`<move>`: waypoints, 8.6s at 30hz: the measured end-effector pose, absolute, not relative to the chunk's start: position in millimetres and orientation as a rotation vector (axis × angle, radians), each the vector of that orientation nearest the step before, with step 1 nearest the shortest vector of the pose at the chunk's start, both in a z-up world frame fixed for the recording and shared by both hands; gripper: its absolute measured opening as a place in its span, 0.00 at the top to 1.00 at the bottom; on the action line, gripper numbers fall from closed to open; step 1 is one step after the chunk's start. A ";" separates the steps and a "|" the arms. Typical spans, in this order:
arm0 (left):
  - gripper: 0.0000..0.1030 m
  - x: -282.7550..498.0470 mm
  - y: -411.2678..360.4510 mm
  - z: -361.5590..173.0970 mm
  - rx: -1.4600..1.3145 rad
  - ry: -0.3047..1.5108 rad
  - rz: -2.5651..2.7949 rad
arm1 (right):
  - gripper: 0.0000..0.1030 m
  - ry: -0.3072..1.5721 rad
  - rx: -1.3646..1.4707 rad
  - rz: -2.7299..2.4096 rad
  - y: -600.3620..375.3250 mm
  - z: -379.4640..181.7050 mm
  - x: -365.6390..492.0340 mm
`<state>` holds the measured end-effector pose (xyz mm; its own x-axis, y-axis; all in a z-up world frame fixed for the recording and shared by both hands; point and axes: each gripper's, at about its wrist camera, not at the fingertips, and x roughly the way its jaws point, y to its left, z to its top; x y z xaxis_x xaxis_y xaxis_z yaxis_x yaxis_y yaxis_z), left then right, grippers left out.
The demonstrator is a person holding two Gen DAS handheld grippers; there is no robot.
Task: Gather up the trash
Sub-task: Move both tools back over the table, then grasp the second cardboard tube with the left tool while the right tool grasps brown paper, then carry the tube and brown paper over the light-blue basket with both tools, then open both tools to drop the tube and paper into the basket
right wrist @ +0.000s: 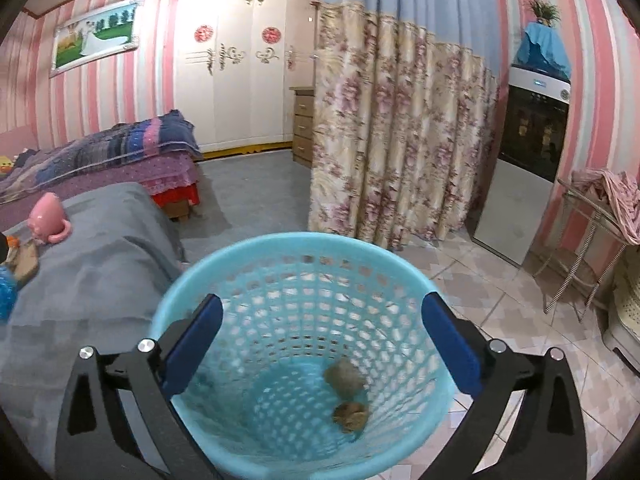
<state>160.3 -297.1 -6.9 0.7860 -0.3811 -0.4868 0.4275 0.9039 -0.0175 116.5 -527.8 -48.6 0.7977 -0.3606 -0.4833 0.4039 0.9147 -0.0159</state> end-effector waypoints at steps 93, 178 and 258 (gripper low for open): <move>0.50 93.1 76.0 -75.7 -0.131 0.713 0.095 | 0.71 0.578 -0.154 0.394 -121.8 -72.1 142.3; 0.50 142.3 -125.1 -23.2 -0.016 0.617 -0.150 | 0.68 0.479 -0.054 0.104 -368.9 -34.8 133.9; 0.08 191.7 -335.3 -33.7 0.070 0.593 -0.453 | 0.10 0.532 0.089 -0.368 -557.4 -74.0 113.7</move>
<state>191.7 -335.3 -33.7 0.7344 -0.3921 -0.5541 0.4317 0.8997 -0.0645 113.7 -557.4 -74.0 0.7981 -0.3197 -0.5108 0.3654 0.9308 -0.0116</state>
